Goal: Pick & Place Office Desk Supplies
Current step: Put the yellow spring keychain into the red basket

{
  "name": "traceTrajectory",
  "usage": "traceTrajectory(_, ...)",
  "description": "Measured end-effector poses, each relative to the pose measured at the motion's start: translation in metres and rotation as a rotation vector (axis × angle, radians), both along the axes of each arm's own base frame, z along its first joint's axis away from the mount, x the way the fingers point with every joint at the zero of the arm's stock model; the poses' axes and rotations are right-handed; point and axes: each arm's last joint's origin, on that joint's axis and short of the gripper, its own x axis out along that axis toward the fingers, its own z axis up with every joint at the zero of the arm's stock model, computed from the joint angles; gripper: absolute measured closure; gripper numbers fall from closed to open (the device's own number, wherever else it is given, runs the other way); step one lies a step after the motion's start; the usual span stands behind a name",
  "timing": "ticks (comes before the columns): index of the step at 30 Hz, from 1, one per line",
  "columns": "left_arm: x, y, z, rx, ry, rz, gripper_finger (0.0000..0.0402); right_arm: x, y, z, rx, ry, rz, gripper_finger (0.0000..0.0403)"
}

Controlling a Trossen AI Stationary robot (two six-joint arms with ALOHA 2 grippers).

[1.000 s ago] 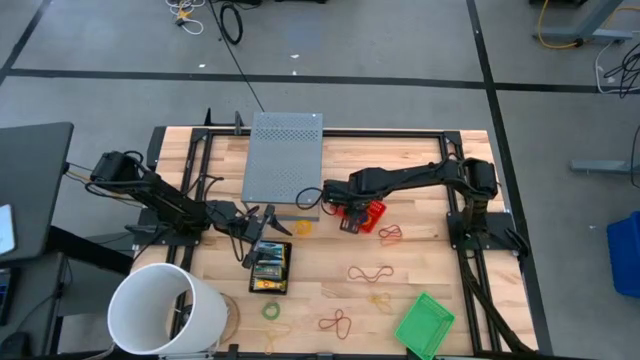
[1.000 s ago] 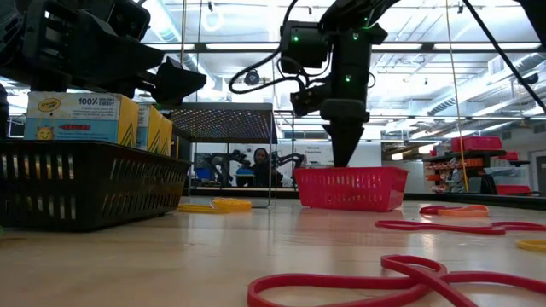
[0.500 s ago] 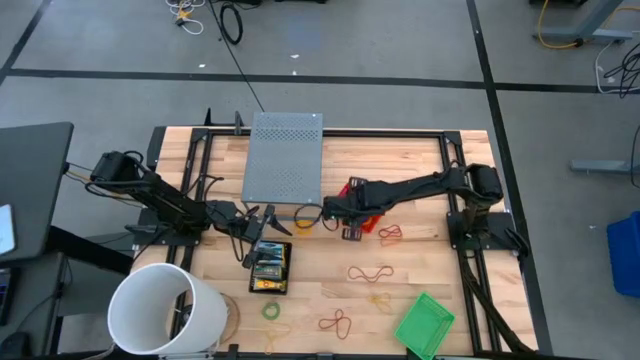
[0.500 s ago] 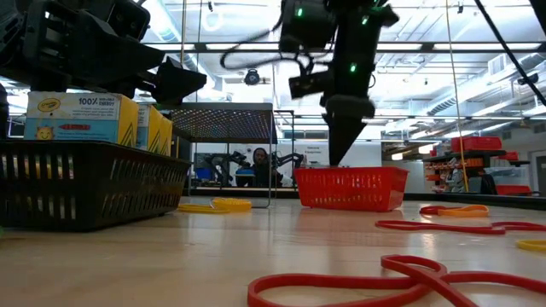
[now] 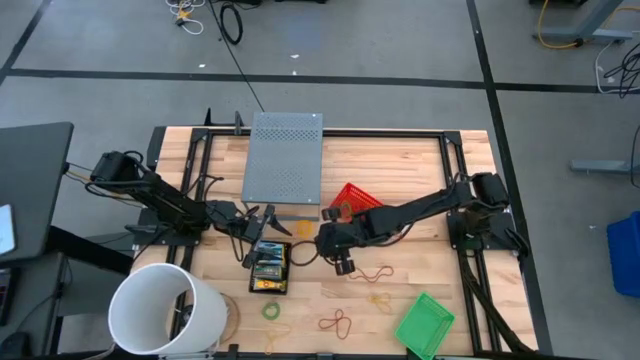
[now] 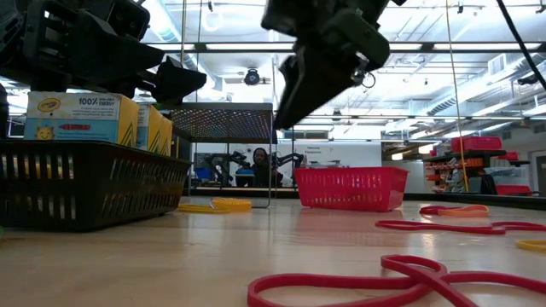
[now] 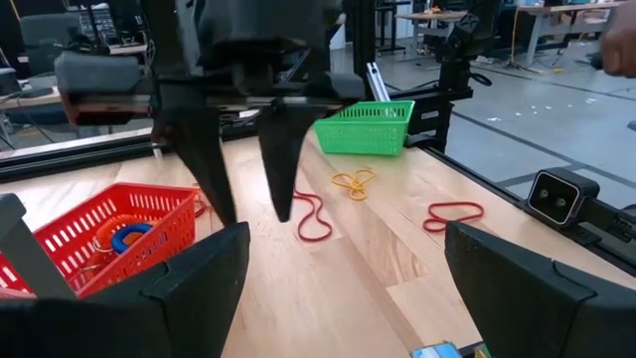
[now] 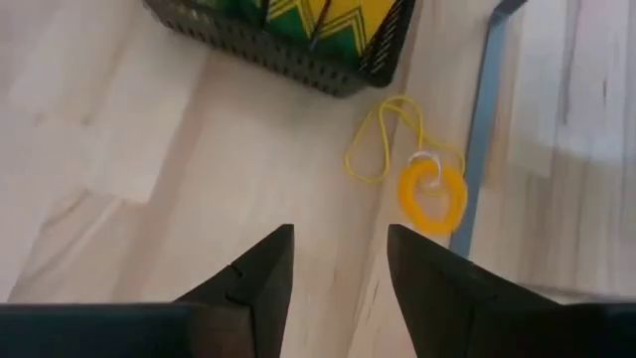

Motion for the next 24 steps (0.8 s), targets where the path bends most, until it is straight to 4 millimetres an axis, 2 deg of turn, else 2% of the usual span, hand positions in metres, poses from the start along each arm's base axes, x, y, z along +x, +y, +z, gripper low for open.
traceTrajectory(3, 0.000, 0.000, 0.000, 0.000, 0.000, 0.000, 0.0063, 0.005, -0.005, -0.005, -0.001, -0.009, 0.001, 0.0231)
traceTrajectory(7, 0.000, 0.000, 0.000, -0.001, -0.004, -0.001, 0.0063, 0.013, -0.021, -0.025, 0.013, 0.047, -0.010, 0.0231)
traceTrajectory(11, 0.000, 0.000, 0.000, 0.000, -0.004, -0.001, 0.0063, 0.021, -0.028, -0.045, -0.036, 0.073, 0.046, 0.0231)
traceTrajectory(24, 0.000, 0.000, 0.001, 0.009, -0.019, -0.002, 0.0063, 0.038, -0.051, -0.062, -0.117, 0.011, 0.161, 0.0231)
